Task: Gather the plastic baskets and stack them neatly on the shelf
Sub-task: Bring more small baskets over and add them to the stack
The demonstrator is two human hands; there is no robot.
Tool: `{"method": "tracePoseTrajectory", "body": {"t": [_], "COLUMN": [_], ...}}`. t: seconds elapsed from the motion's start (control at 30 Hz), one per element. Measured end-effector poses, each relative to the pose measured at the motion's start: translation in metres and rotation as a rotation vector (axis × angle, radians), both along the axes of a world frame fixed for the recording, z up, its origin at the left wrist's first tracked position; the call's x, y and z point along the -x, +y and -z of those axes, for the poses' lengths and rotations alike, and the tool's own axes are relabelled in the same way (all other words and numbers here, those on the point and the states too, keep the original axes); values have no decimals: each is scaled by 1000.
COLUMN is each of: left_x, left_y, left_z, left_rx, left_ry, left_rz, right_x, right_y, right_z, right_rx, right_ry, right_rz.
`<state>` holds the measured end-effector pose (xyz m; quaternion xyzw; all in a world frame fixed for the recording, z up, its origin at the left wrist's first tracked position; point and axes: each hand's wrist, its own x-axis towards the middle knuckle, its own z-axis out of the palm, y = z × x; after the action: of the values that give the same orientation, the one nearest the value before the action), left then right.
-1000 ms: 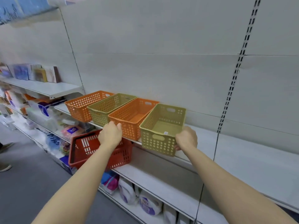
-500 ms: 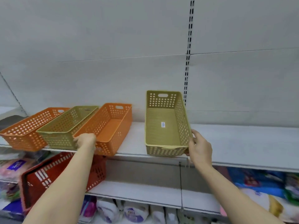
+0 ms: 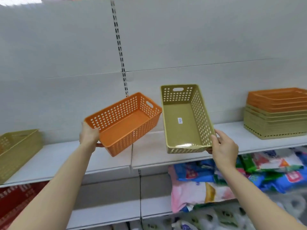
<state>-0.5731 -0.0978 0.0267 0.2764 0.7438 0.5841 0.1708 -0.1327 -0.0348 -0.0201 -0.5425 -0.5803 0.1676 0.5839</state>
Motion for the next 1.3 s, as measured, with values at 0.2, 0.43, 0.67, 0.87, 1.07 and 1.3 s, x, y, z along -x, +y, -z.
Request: {"method": "tracePoseTrajectory", "body": {"t": [0.2,0.43,0.67,0.87,1.07,1.3], "left_x": [-144,-252,-384,-480,-557,-621], "left_y": [81,203,329,444,493,486], "left_z": [-12,-29,-121,-168,-163,-155], "left_rx": [-28,-27,-163,-173,-59,72], "left_ry": [116,114,170,212,234,344], "left_rz": [57,202,408,515,626,651], "right_x": [-145,-272,-388,-465,-527,-562], "right_y": [9,44,119,160,196,247], "right_z": [-18,-35,-68,-110,-127,-152], "right_rx": [-62,-113,-250,-342,-389,-443], "right_ry": [-13,18,4,-23,56,60], "right_rz": [126,291,478,624,599,457]}}
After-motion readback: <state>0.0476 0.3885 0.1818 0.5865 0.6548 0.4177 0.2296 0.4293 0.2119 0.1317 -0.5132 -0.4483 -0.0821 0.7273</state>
